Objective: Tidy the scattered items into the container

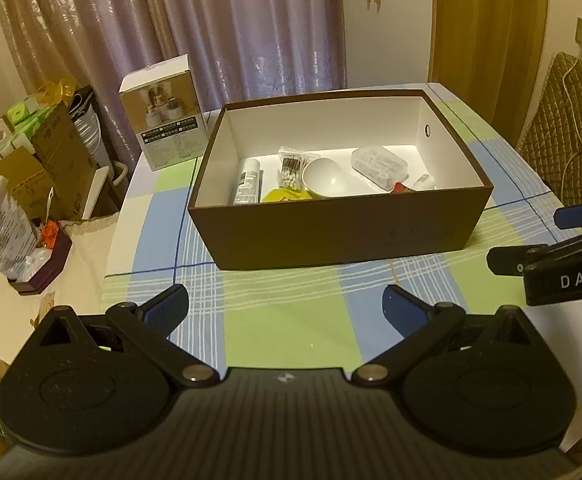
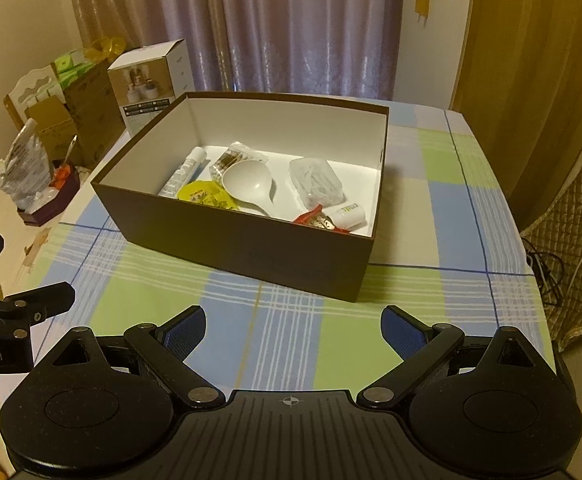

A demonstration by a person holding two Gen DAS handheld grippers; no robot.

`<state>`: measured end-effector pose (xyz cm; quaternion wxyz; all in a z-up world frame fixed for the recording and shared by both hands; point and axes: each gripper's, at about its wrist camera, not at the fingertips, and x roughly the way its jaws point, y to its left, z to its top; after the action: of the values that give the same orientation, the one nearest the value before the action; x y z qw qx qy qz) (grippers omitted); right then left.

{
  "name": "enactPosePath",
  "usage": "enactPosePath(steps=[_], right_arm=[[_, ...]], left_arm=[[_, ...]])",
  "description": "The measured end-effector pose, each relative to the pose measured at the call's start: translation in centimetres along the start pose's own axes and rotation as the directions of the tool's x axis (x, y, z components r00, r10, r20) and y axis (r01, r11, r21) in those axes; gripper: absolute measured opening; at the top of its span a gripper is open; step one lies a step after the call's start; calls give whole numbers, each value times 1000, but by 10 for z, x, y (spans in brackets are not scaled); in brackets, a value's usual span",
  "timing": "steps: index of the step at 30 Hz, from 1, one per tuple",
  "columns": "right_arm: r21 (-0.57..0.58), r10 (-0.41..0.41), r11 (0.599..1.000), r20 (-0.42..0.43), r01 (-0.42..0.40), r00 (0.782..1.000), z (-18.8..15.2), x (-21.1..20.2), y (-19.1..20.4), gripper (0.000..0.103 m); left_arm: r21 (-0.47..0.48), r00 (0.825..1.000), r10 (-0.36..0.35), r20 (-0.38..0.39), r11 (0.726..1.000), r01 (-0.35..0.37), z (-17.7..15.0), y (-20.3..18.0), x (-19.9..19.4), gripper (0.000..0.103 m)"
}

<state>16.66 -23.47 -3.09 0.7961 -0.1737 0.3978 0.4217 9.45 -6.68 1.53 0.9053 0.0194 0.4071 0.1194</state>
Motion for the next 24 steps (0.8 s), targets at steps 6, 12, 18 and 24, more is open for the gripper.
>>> enactPosePath(steps=[6,12,18,24], right_arm=[[-12,14,1000,4,-14,1000,-4,-3,-3,99],[-23,28,999,6,-28,1000,-7,-1,-3,99],[-30,41,999,5,-41,999,-7,1,-4,99],[-39,41,998,6,-40,999,-8,2,-5,99]], left_arm=[[-21,1000,18,-3,1000,-18,-8,-4,-3,102],[-33,999,38,2,999,-38,-12,-6,-8,102],[-46,999,52,-2,998,-52,-15,-5,-10,102],[-65,998,66,4,996,-65,-16,-6,-11,102]])
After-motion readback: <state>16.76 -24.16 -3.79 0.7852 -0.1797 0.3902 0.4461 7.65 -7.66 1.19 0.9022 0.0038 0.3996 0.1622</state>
